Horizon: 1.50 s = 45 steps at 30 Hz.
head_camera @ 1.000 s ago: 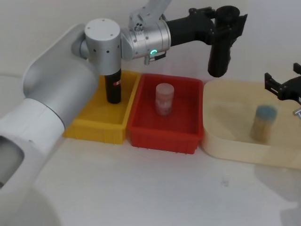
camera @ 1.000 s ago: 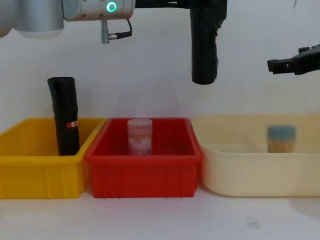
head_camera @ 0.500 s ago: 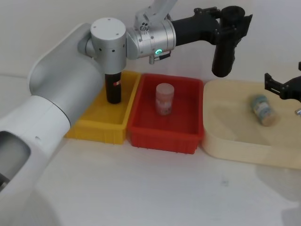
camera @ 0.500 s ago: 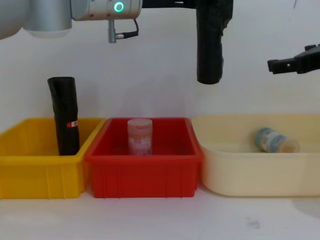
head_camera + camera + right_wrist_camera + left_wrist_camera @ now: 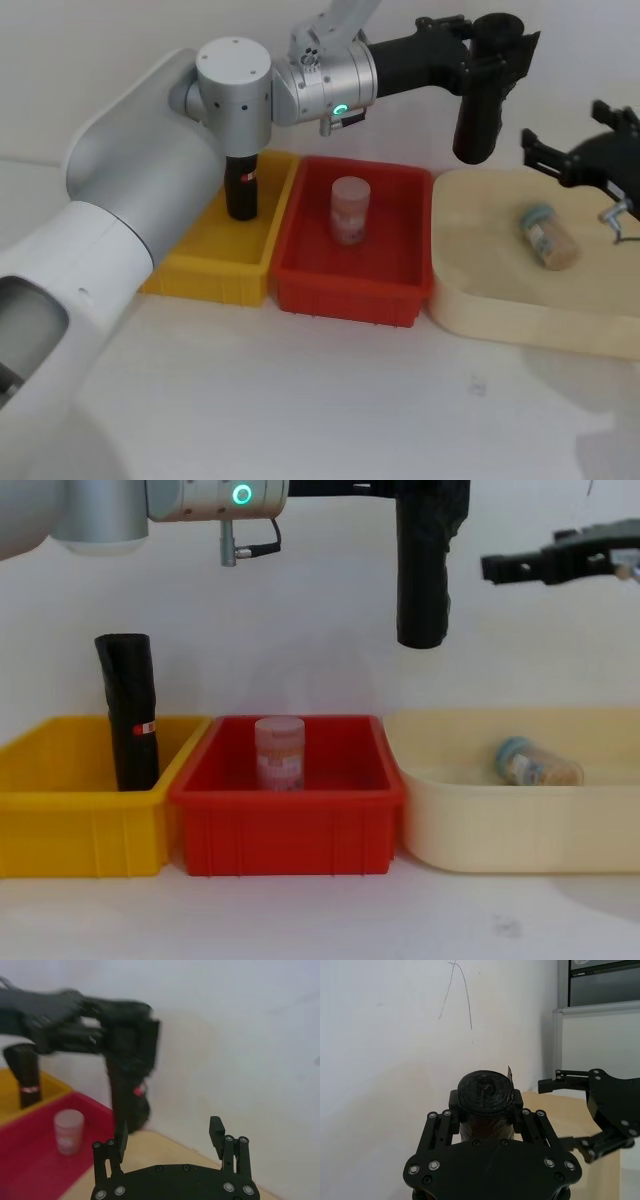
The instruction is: Pick up the garbage bag with the one hand and transfer it to the other hand.
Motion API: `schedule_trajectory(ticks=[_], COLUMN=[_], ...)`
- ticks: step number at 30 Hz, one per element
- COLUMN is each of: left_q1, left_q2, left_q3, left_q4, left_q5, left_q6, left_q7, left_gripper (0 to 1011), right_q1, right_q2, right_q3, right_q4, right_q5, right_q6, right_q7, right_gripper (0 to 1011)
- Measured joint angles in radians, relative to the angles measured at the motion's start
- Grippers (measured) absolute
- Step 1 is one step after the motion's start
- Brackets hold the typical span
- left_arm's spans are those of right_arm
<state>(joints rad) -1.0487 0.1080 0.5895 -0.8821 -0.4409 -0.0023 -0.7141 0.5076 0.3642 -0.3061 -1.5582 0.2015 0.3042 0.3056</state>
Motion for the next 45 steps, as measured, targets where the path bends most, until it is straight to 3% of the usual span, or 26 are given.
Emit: schedule_trajectory(ticks=[11,23,45], left_q1=[-0.002,-0.002,-0.003], left_q2=[-0.001,-0.002,-0.003], left_q3=[0.001,0.001,0.001], left_q4=[0.003,0.004,0.004], left_q5=[0.000,0.000,0.000], left_q6=[-0.001,-0.002,-0.002], left_q7=[0.000,0.000,0.000], left_gripper=[548,548,548], right_q1=[0.052,0.063,0.080], right_q2=[-0.047,-0.069,-0.118], right_q3=[-0.041,-0.058,-0.077], right_q4=[0.026,0.052,0.118], right_q5=[0.022,0.027,-0.033], right_q6=[-0.025,-0.035,-0.114], right_q7=[0.041,0.034,-0.023], right_gripper=[1000,1000,1000])
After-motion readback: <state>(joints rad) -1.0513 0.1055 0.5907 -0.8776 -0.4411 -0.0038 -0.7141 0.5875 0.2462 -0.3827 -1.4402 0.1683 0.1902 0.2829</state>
